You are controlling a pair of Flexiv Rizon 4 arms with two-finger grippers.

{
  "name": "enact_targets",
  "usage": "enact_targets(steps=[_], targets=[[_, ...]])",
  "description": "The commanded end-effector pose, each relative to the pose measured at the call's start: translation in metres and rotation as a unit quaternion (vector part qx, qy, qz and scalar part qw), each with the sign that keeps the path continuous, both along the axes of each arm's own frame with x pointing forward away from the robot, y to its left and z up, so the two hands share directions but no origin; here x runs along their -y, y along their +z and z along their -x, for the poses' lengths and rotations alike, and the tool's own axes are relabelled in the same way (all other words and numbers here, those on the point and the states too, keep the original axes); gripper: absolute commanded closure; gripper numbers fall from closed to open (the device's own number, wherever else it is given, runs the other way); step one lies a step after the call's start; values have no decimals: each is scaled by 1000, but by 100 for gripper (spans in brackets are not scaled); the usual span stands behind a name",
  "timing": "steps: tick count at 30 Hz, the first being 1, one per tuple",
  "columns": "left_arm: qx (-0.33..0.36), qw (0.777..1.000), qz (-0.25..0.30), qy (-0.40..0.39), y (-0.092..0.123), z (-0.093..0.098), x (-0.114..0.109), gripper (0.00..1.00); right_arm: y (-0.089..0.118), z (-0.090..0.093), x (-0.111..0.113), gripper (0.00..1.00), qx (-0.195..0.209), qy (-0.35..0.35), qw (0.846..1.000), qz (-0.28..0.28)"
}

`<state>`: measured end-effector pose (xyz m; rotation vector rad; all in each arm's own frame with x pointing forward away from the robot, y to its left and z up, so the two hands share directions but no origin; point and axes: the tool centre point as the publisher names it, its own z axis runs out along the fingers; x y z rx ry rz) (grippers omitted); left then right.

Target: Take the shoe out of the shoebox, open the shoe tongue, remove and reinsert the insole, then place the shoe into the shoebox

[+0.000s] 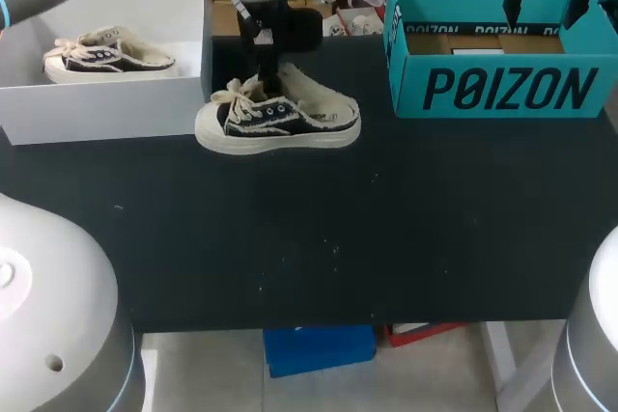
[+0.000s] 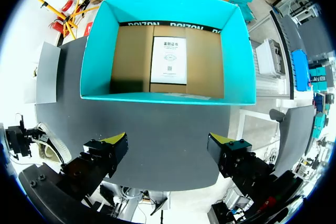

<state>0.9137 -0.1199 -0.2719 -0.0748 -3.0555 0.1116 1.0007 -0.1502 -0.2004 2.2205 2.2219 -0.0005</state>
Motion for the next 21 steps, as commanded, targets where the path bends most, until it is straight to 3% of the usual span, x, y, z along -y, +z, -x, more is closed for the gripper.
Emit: enact_targets(steps=[1,11,21], targets=[[-4,1000,-1,2,-32,-2,11,100,0,0,0,0,0,0,1000,0],[-18,1000,-14,-6,-81,21,29,100,0,0,0,0,0,0,1000,0],[-27,999,-19,-10,-112,25,39,100,0,0,0,0,0,0,1000,0]])
